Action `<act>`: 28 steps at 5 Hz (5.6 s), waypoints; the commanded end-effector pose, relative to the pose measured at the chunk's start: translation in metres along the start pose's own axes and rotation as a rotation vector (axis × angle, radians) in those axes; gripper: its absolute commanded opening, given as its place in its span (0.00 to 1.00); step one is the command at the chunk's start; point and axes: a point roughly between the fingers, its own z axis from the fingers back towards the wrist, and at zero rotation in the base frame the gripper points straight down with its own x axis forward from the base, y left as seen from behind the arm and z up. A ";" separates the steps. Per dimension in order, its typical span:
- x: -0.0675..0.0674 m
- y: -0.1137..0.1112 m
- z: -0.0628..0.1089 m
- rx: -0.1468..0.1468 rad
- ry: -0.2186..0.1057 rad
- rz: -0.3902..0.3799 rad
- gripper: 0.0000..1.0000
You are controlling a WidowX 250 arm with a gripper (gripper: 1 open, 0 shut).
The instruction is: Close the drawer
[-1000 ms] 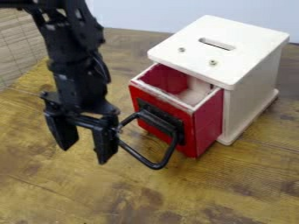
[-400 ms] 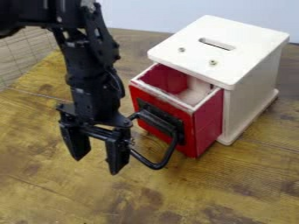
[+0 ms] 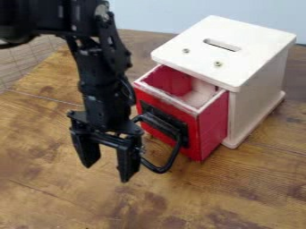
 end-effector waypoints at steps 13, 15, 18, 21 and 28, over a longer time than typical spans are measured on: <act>0.062 -0.026 0.008 0.002 -0.103 -0.047 1.00; 0.065 -0.021 0.027 0.020 -0.151 -0.025 1.00; 0.076 -0.016 0.025 0.036 -0.170 -0.003 1.00; 0.077 -0.016 0.022 0.046 -0.177 0.009 1.00; 0.065 -0.020 0.023 0.071 -0.186 0.019 1.00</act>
